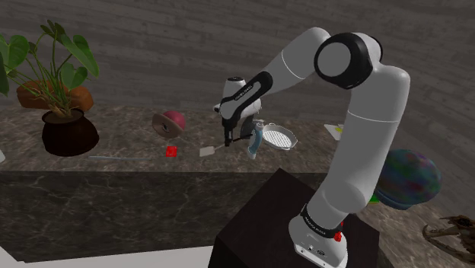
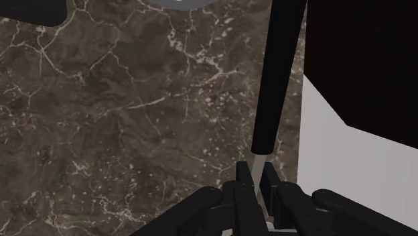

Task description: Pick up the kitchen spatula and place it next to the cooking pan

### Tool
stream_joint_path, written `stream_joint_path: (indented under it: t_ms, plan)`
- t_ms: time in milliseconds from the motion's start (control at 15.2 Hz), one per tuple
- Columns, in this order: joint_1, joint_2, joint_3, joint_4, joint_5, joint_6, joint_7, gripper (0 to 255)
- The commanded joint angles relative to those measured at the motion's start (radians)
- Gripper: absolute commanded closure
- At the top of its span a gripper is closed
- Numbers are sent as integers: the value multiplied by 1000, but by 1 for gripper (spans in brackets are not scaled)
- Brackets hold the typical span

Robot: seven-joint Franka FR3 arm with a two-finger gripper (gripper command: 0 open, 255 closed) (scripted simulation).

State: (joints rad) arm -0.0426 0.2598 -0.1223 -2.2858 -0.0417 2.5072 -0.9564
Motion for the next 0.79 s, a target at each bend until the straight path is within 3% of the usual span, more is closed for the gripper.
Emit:
stream_joint_path:
  t_ms: [0, 726]
  plan:
    - [-28, -21, -16, -41, -1, 22, -43, 255]
    - [-195, -118, -128, -196, -15, 95, -311, 255]
